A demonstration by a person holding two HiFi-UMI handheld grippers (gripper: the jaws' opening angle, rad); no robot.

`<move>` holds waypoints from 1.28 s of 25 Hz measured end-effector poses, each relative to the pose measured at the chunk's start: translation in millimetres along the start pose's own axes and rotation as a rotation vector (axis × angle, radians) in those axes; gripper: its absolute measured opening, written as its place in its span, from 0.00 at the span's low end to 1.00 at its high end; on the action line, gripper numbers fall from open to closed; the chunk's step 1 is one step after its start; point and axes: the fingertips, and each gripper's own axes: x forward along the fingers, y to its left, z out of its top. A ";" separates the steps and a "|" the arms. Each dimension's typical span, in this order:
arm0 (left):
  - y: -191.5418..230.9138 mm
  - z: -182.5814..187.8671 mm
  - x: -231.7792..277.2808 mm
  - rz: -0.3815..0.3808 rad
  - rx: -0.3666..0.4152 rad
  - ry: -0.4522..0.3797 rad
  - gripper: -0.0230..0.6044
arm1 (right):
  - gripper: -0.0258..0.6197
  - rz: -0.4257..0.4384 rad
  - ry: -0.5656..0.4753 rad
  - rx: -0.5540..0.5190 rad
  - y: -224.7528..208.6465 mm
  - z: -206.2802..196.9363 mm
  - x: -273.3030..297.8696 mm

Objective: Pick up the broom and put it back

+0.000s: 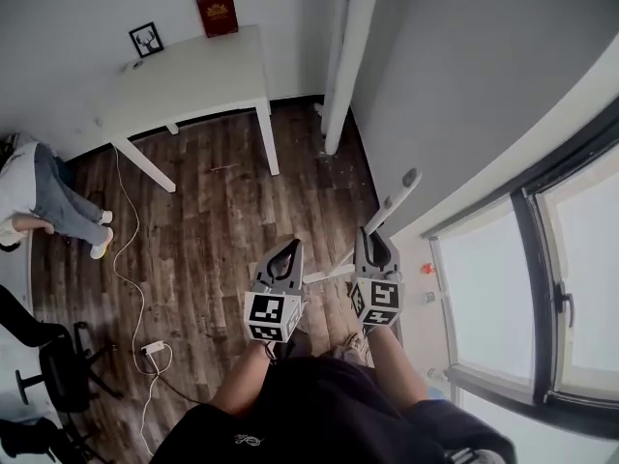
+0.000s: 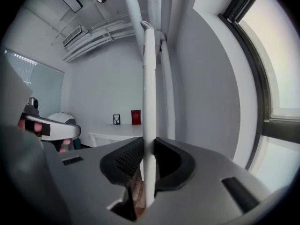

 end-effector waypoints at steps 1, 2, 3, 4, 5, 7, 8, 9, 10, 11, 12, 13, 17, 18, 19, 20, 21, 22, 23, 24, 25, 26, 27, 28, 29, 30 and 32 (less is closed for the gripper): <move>13.7 0.5 -3.1 -0.003 -0.005 0.002 0.04 | 0.18 -0.006 0.006 0.004 10.3 -2.1 5.9; 26.4 1.2 -5.6 -0.008 -0.009 0.004 0.04 | 0.18 -0.014 0.010 0.009 19.6 -3.4 11.6; 38.3 2.1 -7.3 -0.012 -0.013 0.006 0.04 | 0.18 -0.020 0.013 0.012 28.0 -3.9 17.2; 49.3 2.7 -8.1 -0.015 -0.016 0.008 0.04 | 0.18 -0.023 0.015 0.014 35.8 -3.6 22.9; 59.1 2.9 -8.2 -0.015 -0.021 0.011 0.04 | 0.18 -0.023 0.017 0.013 42.9 -3.0 28.7; 75.0 3.1 -6.6 -0.015 -0.031 0.017 0.04 | 0.18 -0.019 0.022 0.011 54.2 -2.2 40.3; 81.6 3.1 -4.7 -0.018 -0.033 0.019 0.04 | 0.18 -0.020 0.024 0.014 58.3 -2.6 46.3; 87.7 3.3 -1.9 -0.022 -0.031 0.020 0.04 | 0.18 -0.024 0.025 0.018 61.5 -3.3 52.6; 93.9 3.8 2.1 -0.028 -0.026 0.020 0.04 | 0.18 -0.032 0.026 0.025 63.8 -4.2 59.4; 100.7 5.0 7.4 -0.032 -0.020 0.020 0.04 | 0.18 -0.041 0.025 0.033 65.6 -4.9 67.1; 108.1 6.4 14.0 -0.036 -0.017 0.019 0.04 | 0.18 -0.049 0.023 0.041 67.2 -5.4 75.6; 115.3 7.6 21.9 -0.040 -0.015 0.021 0.04 | 0.18 -0.057 0.022 0.048 68.5 -6.2 84.6; 133.8 8.0 66.8 -0.082 0.021 0.057 0.04 | 0.18 -0.106 0.032 0.101 59.5 -20.7 121.0; 136.5 8.4 82.6 -0.094 0.037 0.070 0.04 | 0.18 -0.125 0.043 0.123 52.3 -27.2 132.5; 138.1 8.7 99.6 -0.107 0.052 0.083 0.04 | 0.18 -0.146 0.060 0.144 43.4 -34.8 144.0; 138.6 9.2 116.9 -0.122 0.062 0.096 0.04 | 0.18 -0.168 0.080 0.165 34.0 -42.9 154.9; 138.4 10.3 134.4 -0.140 0.068 0.109 0.04 | 0.18 -0.189 0.096 0.186 24.9 -50.3 165.2; 137.5 12.1 151.6 -0.161 0.072 0.120 0.04 | 0.18 -0.208 0.106 0.204 16.7 -55.9 175.1; 136.0 14.0 168.2 -0.183 0.076 0.131 0.04 | 0.18 -0.224 0.111 0.218 9.5 -59.5 184.6; 134.5 15.4 183.9 -0.203 0.081 0.142 0.04 | 0.18 -0.234 0.111 0.229 3.6 -61.8 193.9; 133.4 16.0 198.9 -0.220 0.088 0.153 0.04 | 0.18 -0.240 0.109 0.238 -1.7 -63.3 203.3; 132.4 15.6 213.6 -0.234 0.094 0.165 0.04 | 0.18 -0.244 0.108 0.245 -6.8 -64.3 212.5; 131.2 14.1 228.0 -0.246 0.099 0.176 0.04 | 0.18 -0.248 0.106 0.247 -12.3 -65.0 221.1; 129.5 11.7 241.9 -0.258 0.102 0.187 0.04 | 0.18 -0.252 0.104 0.246 -17.9 -65.4 229.0; 127.5 8.4 255.0 -0.270 0.104 0.199 0.04 | 0.18 -0.254 0.102 0.241 -23.0 -66.0 236.0; 125.9 4.5 266.9 -0.281 0.107 0.213 0.04 | 0.18 -0.256 0.098 0.236 -27.3 -66.5 242.4; 124.3 -3.7 286.8 -0.305 0.124 0.250 0.04 | 0.18 -0.274 0.090 0.240 -35.1 -68.1 252.4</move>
